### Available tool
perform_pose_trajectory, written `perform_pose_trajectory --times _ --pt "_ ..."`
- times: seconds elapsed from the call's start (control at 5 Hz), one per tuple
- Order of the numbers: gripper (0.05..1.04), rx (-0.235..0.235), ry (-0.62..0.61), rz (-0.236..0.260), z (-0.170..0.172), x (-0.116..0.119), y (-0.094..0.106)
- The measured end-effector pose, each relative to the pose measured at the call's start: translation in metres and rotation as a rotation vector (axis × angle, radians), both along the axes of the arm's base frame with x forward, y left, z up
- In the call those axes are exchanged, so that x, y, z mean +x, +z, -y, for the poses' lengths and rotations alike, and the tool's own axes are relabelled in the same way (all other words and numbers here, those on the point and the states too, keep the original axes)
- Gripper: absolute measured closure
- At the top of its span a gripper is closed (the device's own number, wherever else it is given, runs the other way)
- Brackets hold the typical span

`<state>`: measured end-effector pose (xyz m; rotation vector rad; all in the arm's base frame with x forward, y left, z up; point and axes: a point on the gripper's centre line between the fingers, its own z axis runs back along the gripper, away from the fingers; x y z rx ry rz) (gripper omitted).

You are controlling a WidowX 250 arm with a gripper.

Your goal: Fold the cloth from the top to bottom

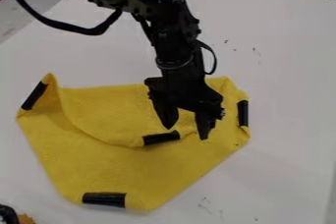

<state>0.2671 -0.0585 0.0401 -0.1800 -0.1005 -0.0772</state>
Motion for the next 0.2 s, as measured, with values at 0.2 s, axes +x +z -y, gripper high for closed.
perform_pose_trajectory --times 0.2 --pt "0.081 0.026 0.013 -0.022 0.0089 -0.0054 0.0002"
